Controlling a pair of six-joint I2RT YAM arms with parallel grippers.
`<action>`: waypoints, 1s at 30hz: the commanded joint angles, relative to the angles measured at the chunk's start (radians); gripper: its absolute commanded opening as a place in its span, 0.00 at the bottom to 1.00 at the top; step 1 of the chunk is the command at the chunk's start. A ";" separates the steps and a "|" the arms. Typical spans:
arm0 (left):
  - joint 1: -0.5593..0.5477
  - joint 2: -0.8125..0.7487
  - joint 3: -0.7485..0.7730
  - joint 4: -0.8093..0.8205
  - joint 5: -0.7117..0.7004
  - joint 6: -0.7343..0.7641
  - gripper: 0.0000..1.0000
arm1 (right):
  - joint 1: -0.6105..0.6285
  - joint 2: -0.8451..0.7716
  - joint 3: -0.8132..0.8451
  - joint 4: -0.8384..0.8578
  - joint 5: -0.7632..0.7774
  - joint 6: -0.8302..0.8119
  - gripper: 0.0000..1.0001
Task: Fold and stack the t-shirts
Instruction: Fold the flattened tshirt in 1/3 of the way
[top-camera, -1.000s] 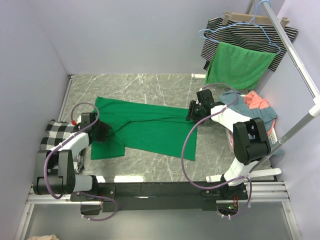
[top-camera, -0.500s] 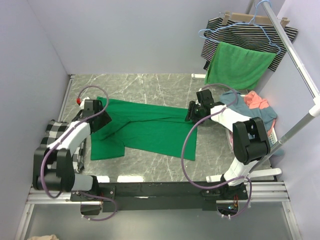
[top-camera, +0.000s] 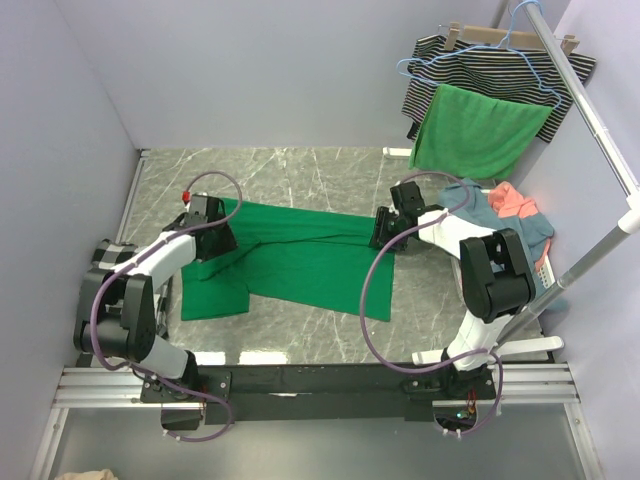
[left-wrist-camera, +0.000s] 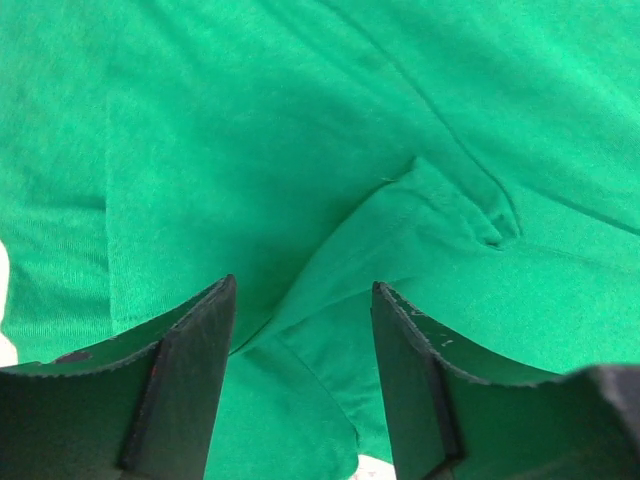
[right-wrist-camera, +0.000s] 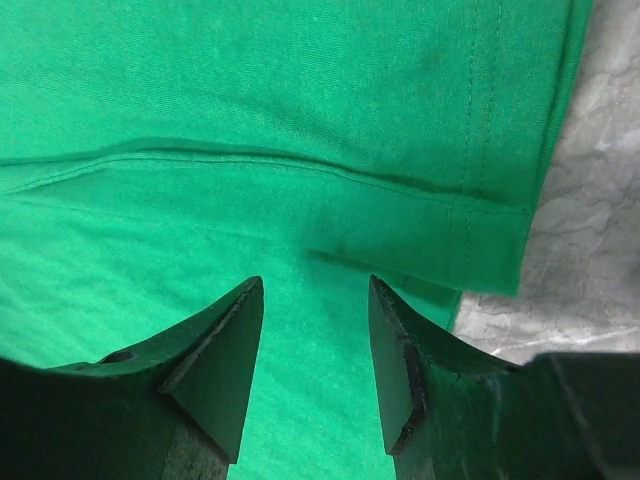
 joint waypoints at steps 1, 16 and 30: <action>-0.014 -0.008 0.023 0.016 -0.016 0.058 0.63 | 0.007 0.016 0.006 0.006 -0.016 -0.017 0.54; -0.034 0.100 0.035 0.023 -0.010 0.093 0.53 | 0.007 -0.001 0.012 -0.007 -0.008 -0.028 0.53; -0.043 0.035 0.127 -0.072 -0.053 0.098 0.04 | 0.005 -0.088 -0.017 -0.032 0.078 -0.016 0.54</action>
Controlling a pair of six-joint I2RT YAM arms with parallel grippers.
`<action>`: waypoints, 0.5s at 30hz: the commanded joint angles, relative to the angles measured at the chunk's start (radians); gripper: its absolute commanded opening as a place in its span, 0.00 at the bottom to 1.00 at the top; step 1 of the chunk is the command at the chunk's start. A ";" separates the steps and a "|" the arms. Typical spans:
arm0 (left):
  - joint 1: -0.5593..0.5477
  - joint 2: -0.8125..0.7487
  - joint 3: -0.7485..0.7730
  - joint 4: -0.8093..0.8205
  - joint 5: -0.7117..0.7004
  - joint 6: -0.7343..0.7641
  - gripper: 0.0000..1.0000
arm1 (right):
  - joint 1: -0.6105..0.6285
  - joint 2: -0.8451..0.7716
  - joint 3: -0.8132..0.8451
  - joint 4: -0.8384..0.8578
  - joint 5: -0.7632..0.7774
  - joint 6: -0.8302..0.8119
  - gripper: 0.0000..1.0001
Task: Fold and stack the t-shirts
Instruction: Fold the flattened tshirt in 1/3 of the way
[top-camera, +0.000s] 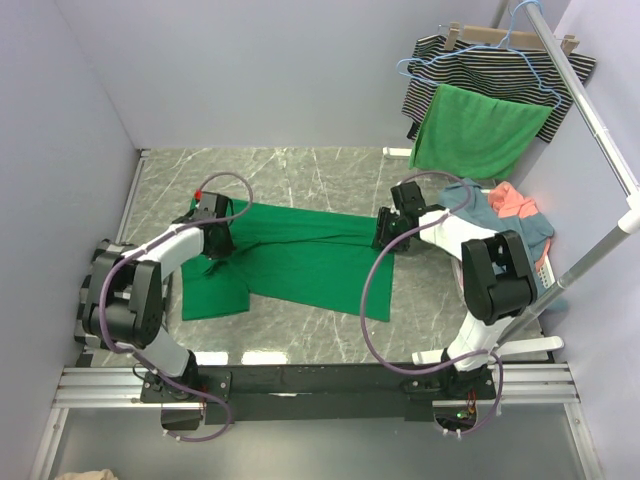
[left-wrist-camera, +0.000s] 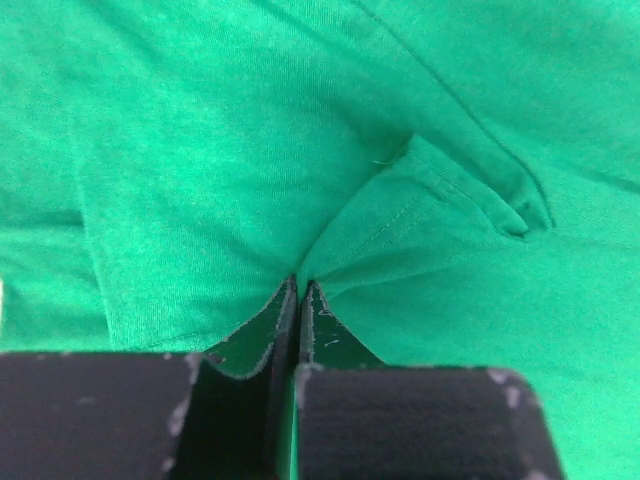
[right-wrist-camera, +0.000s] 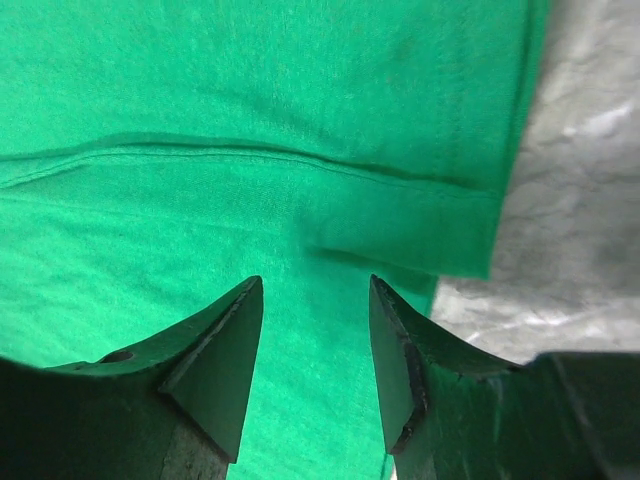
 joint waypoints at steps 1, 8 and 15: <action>-0.004 -0.070 0.087 -0.048 -0.040 0.017 0.05 | 0.001 -0.098 -0.027 -0.003 0.093 0.008 0.55; -0.004 -0.113 0.169 -0.077 -0.080 0.040 0.03 | -0.048 -0.140 -0.014 0.021 0.138 0.051 0.70; -0.004 -0.074 0.251 -0.129 -0.090 0.060 0.10 | -0.092 -0.072 0.023 0.030 0.079 0.084 0.70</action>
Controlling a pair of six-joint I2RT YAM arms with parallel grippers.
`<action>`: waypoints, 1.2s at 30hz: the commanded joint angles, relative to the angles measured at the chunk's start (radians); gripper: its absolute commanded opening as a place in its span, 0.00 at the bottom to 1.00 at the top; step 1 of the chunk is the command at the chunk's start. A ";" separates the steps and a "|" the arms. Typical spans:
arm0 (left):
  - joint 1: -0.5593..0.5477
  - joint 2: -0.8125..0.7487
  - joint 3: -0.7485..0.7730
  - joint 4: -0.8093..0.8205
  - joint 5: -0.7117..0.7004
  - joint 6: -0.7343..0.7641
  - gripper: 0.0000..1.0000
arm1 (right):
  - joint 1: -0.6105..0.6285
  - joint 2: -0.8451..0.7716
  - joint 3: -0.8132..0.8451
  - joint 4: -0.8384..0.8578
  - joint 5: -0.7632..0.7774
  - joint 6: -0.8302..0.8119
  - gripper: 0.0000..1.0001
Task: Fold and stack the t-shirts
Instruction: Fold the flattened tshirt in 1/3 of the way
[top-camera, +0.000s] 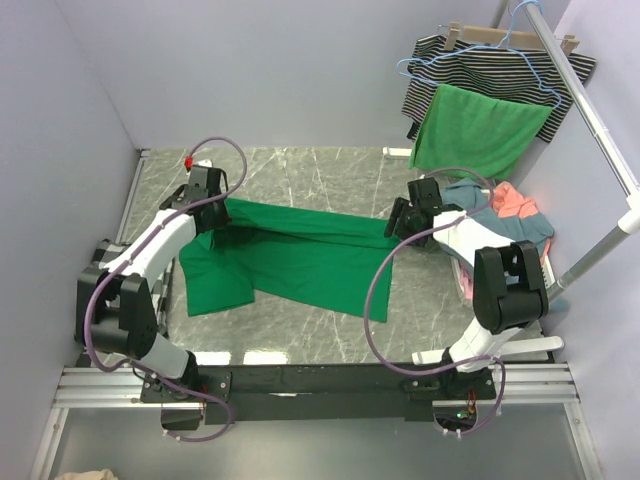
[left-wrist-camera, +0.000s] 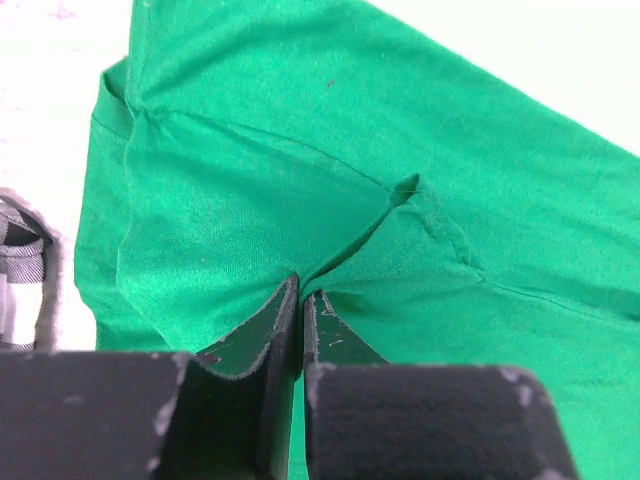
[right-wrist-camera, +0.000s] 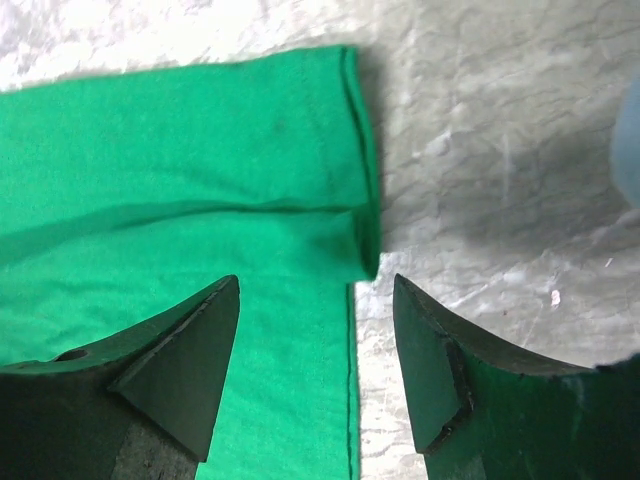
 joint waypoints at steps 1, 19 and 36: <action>-0.004 -0.001 0.036 -0.030 -0.031 0.027 0.10 | -0.022 0.026 0.048 0.033 -0.025 0.028 0.70; -0.004 0.044 0.071 -0.017 -0.059 0.041 0.06 | -0.037 0.132 0.109 0.034 -0.054 0.006 0.41; -0.004 0.045 0.045 -0.013 -0.060 0.045 0.07 | -0.037 0.150 0.086 0.019 -0.037 0.006 0.33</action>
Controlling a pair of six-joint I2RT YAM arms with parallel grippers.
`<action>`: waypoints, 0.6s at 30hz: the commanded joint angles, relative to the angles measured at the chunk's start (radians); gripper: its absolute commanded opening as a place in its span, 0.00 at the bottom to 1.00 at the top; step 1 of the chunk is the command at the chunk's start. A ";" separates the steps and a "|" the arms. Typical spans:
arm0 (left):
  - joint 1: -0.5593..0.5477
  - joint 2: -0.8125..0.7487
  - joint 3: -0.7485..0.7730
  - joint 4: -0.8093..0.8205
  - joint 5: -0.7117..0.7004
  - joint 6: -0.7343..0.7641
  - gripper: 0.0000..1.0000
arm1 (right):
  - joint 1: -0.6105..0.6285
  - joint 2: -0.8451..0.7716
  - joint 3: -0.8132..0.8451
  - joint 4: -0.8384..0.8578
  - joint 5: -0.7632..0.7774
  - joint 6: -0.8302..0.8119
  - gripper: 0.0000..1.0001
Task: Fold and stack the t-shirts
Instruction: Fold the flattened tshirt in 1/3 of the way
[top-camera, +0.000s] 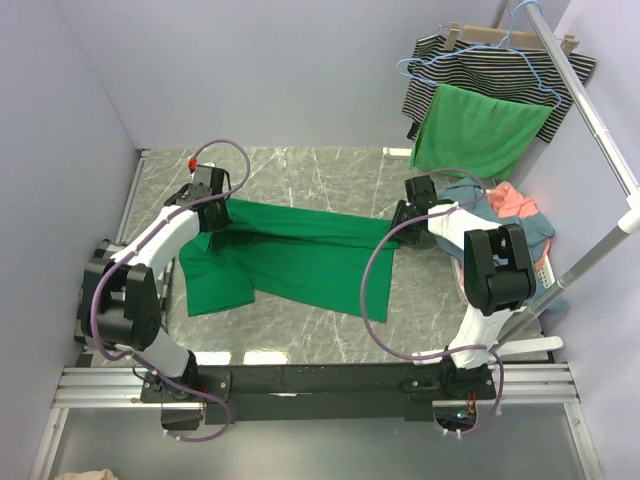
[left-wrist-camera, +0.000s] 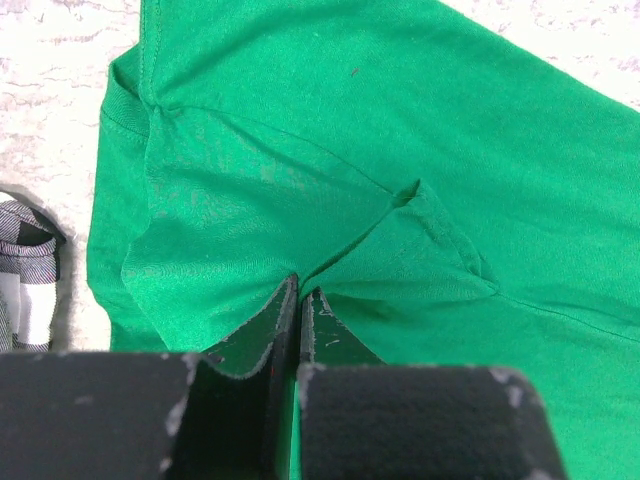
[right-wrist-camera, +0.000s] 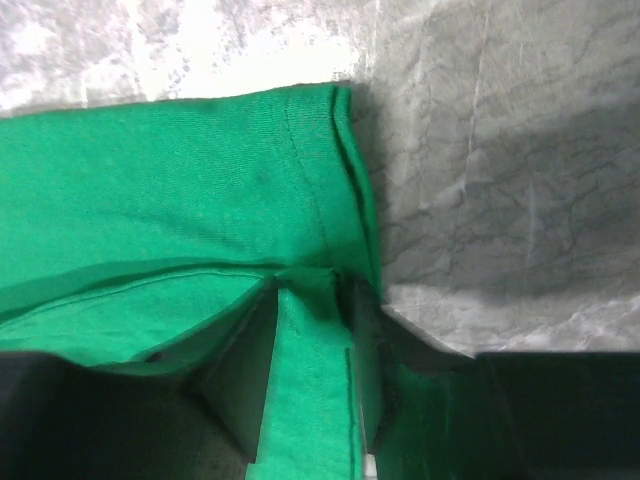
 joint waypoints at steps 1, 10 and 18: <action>-0.004 -0.010 0.020 0.006 -0.027 0.019 0.07 | -0.009 0.007 0.018 0.008 0.004 -0.012 0.24; -0.002 -0.005 0.098 -0.013 -0.078 0.033 0.04 | -0.008 -0.151 0.031 0.016 0.061 -0.031 0.00; 0.024 0.125 0.293 0.006 -0.165 0.099 0.03 | -0.011 -0.135 0.234 -0.058 0.116 -0.018 0.00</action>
